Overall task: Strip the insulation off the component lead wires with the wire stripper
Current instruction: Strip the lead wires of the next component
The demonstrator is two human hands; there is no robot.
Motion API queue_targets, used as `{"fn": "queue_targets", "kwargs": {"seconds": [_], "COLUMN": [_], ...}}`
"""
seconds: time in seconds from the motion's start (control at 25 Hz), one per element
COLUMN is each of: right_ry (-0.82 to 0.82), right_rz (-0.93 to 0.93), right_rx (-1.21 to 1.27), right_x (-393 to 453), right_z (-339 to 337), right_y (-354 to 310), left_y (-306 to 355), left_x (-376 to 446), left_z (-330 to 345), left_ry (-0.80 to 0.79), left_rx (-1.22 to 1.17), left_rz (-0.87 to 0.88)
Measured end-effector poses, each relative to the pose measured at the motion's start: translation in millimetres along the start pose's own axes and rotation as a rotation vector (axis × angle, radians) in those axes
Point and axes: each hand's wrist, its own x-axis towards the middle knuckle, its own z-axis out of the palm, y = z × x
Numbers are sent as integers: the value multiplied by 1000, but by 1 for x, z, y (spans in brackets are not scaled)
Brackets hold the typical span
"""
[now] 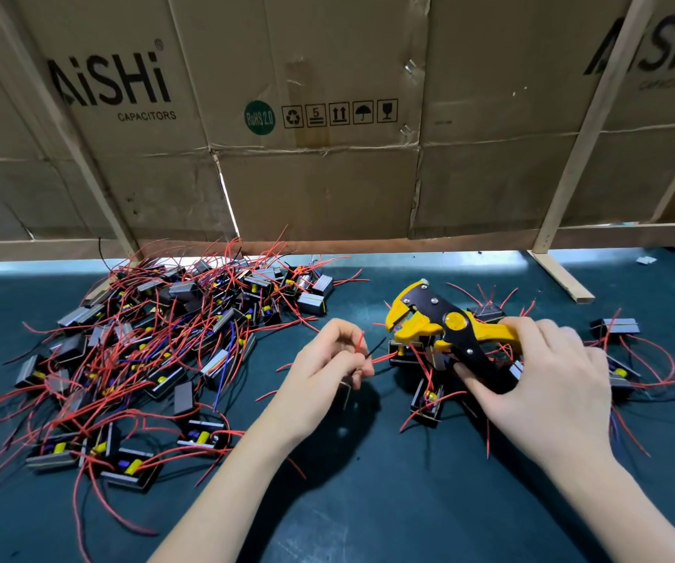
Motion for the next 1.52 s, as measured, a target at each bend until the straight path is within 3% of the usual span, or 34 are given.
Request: {"fn": "queue_targets", "kwargs": {"seconds": [0.16, 0.52, 1.04, 1.52], "right_ry": [2, 8, 45, 82], "right_rz": [23, -45, -150, -106], "right_rx": [1, 11, 9, 25], "right_x": [1, -3, -2, 0], "right_z": [2, 4, 1, -1], "right_y": [5, -2, -3, 1], "left_y": [-10, -17, -14, -10], "left_x": [-1, 0, -1, -2], "left_z": [1, 0, 0, 0], "left_ry": [-46, -99, -106, -134], "left_rx": [252, 424, 470, 524], "left_rz": [43, 6, 0, 31]}}
